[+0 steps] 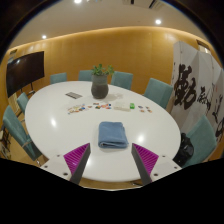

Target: Fold towel

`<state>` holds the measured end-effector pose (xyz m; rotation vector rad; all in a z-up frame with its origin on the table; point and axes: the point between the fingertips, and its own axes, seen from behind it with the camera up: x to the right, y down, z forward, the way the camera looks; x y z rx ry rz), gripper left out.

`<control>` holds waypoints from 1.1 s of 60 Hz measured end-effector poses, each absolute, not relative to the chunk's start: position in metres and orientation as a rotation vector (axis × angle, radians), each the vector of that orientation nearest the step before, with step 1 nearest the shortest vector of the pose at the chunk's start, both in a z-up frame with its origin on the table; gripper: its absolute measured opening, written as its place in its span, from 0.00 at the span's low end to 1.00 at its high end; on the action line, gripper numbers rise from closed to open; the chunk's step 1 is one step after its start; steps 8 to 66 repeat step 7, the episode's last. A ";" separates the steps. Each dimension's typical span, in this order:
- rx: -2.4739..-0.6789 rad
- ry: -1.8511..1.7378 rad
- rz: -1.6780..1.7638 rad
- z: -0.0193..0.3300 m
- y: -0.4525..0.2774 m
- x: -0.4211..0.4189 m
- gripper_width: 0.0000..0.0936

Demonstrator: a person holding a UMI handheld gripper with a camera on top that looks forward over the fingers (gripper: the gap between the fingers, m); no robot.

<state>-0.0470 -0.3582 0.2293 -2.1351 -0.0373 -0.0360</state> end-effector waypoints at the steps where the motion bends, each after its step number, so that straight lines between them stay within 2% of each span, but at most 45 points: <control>1: -2.131 -0.039 -0.036 0.230 -0.360 -0.048 0.93; 66: -2.132 -0.028 -0.020 0.235 -0.369 -0.053 0.93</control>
